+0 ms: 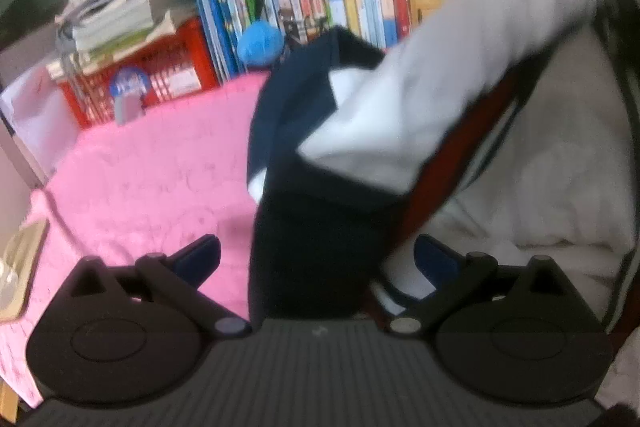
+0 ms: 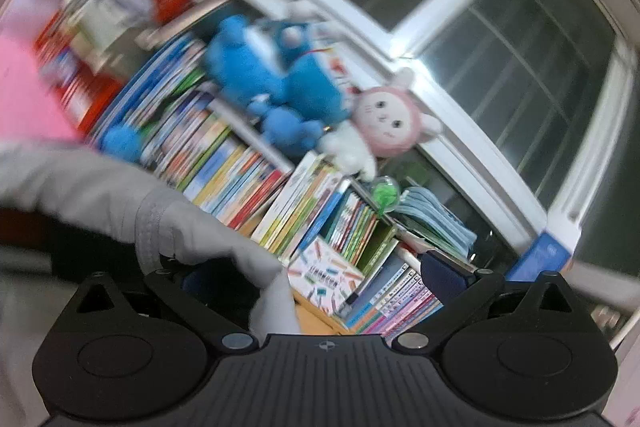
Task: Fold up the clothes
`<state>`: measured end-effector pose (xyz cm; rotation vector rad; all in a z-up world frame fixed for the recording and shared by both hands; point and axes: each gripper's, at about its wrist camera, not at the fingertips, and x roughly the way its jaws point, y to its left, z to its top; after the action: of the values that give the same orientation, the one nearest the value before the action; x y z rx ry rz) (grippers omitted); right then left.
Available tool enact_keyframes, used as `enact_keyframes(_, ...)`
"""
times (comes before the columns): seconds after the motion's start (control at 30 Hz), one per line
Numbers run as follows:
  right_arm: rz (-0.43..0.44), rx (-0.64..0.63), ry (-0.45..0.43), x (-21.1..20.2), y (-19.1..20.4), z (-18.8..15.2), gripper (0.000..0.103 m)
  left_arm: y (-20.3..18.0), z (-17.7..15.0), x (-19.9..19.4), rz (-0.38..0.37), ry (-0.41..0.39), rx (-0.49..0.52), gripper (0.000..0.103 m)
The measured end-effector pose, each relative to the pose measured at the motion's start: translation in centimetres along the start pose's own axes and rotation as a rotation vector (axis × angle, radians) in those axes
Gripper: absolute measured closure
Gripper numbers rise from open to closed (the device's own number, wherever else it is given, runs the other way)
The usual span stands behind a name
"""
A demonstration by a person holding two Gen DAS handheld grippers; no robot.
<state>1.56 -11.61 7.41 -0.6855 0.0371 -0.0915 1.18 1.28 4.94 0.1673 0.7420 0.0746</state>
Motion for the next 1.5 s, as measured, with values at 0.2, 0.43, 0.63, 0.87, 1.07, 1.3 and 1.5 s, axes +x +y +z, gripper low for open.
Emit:
enact_keyframes(0.2,0.156,0.223,0.041,4.4,-3.5,1.8,0.000,-1.2,0.7,1.1,-0.066,-0.027,0.029,0.000)
enact_keyframes(0.43,0.301,0.424,0.181,5.9,-4.4,0.0,0.000,-1.3,0.4,3.8,-0.053,-0.015,0.010,0.000)
enact_keyframes(0.63,0.299,0.268,0.269,2.1,-3.2,-4.5,0.000,0.3,-0.2,5.4,-0.086,0.008,-0.069,0.000)
enact_keyframes(0.87,0.329,0.182,0.296,-5.4,-1.7,-7.2,0.000,0.1,-0.6,6.6,-0.079,0.033,-0.054,0.000)
enact_keyframes(1.07,0.291,0.244,0.329,-7.2,-2.3,-8.3,0.000,0.6,-0.3,6.1,-0.096,0.009,-0.032,0.000)
enact_keyframes(1.3,0.202,0.385,0.262,-7.7,-5.9,-7.0,0.000,3.4,1.4,3.4,-0.082,-0.097,-0.049,0.000)
enact_keyframes(1.5,0.484,0.527,0.128,-10.8,-4.9,-4.2,0.000,7.0,1.9,4.2,-0.046,-0.100,-0.154,0.000)
